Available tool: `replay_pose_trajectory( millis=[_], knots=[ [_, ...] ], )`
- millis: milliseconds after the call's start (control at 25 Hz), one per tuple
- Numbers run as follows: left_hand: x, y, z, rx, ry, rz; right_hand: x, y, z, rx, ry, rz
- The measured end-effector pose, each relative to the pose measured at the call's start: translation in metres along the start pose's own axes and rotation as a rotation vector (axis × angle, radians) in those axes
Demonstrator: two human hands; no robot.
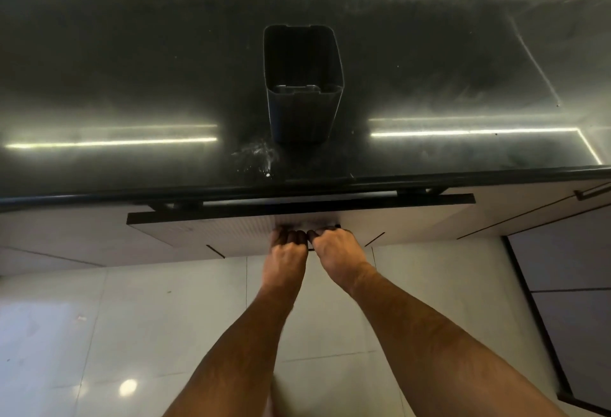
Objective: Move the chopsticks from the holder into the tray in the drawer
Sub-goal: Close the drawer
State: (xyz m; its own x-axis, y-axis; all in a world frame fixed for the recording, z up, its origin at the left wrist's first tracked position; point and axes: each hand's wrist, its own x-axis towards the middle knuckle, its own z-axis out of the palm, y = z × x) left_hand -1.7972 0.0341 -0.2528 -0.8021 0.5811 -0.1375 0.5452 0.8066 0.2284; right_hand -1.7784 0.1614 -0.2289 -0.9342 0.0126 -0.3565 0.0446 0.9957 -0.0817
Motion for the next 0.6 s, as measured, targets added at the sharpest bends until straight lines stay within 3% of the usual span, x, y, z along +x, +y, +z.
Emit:
replay_pose_trajectory(
  millis=[160, 240, 360, 520, 600],
  knots=[
    [0.023, -0.02, 0.009, 0.138, 0.028, 0.131, 0.028, 0.008, 0.001, -0.096, -0.038, 0.006],
    [0.035, -0.023, 0.013, 0.308, 0.192, 0.095, 0.035, 0.011, 0.003, -0.186, -0.063, 0.01],
    [0.047, -0.022, 0.011, 0.141, 0.007, 0.052, 0.046, 0.013, 0.0, -0.196, -0.084, 0.061],
    [0.062, -0.024, 0.005, 0.266, -0.032, 0.122, 0.055, 0.015, -0.004, -0.161, -0.003, 0.056],
    [0.064, -0.026, 0.016, 0.267, 0.069, 0.121, 0.056, 0.018, -0.004, -0.172, 0.052, 0.041]
  ],
)
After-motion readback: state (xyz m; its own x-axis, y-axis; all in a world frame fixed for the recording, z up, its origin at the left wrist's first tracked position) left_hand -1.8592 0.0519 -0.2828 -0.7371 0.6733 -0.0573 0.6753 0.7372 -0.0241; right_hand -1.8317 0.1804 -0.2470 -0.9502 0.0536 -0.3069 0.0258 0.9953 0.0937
